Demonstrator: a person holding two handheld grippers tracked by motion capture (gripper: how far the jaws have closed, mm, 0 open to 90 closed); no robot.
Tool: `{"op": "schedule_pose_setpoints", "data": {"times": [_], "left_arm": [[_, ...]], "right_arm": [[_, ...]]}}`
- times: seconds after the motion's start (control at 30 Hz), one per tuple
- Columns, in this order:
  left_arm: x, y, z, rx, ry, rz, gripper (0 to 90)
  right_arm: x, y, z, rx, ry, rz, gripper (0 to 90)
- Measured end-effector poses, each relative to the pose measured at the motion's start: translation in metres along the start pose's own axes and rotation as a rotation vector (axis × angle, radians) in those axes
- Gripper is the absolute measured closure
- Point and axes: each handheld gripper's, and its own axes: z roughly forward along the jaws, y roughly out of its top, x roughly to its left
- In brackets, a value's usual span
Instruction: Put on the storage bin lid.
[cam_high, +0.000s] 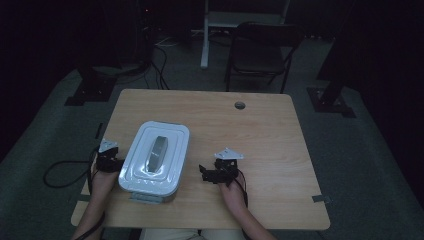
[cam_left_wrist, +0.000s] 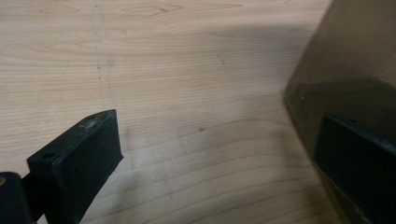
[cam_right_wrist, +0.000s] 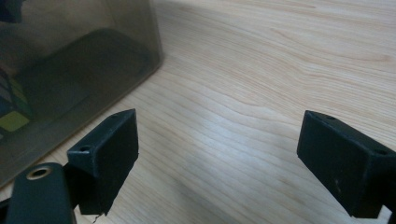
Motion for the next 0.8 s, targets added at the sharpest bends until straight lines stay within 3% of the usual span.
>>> {"op": "schedule_pose_setpoints", "data": {"times": [0.27, 0.53, 0.67, 0.8], "left_arm": [[-0.003, -0.002, -0.001, 0.009, 0.003, -0.021, 1.9], [-0.019, -0.003, 0.001, 0.028, -0.018, -0.009, 1.9], [-0.036, 0.001, 0.004, 0.042, -0.023, 0.046, 1.9], [-0.050, 0.004, 0.006, 0.058, -0.017, 0.074, 1.9]], "right_arm": [[0.009, 0.001, 0.005, 0.006, 0.028, -0.002, 12.3], [0.014, 0.000, 0.005, 0.005, 0.038, -0.016, 12.3], [0.012, -0.001, 0.000, 0.005, 0.046, -0.002, 12.3], [0.008, -0.004, -0.007, 0.000, 0.057, 0.011, 12.4]]}}
